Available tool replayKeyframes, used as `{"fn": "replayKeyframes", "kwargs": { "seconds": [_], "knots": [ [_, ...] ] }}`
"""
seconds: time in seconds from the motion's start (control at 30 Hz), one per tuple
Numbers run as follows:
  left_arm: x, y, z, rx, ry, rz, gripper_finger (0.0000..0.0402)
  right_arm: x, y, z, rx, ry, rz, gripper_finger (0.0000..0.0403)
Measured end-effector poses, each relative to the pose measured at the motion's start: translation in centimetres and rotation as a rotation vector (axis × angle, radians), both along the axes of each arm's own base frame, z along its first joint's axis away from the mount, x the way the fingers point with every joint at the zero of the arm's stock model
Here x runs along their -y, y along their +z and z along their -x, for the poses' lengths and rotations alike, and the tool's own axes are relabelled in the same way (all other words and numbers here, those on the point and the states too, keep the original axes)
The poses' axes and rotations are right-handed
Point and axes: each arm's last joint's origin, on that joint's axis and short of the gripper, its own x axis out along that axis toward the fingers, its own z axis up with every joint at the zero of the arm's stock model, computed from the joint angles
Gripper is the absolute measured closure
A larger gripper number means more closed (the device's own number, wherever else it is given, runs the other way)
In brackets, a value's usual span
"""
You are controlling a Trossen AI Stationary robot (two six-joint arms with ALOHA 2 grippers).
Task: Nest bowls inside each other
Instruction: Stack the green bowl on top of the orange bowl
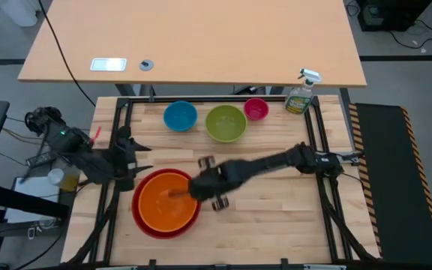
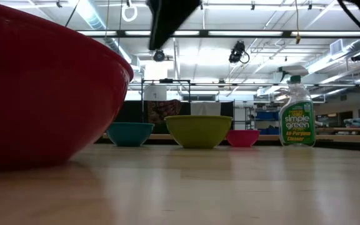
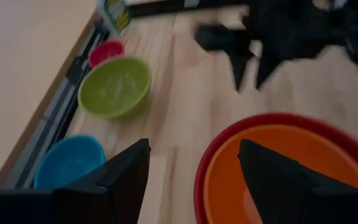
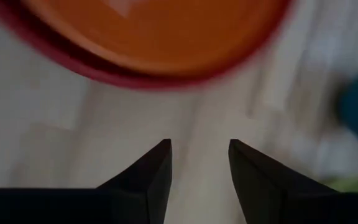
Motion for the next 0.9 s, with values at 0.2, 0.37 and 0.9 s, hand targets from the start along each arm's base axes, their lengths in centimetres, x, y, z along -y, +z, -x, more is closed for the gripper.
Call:
{"fn": "replayKeyframes", "kwargs": {
  "seconds": [0.2, 0.37, 0.9],
  "knots": [
    [0.4, -3.5, -0.6, -0.075, 0.048, -0.013, 0.015, 5.0, -0.9, -0.2, -0.068, -0.135, 0.012, 0.0244],
    [0.9, -5.1, -0.4, -0.046, 0.031, 0.025, 0.015, 9.3, -1.0, 0.8, -0.016, -0.214, 0.03, 0.0251],
    [-0.4, -7.2, 1.8, 0.013, 0.03, 0.05, 0.015, 17.0, -8.0, 7.5, 0.049, -0.408, 0.134, 0.0218]
  ]
}}
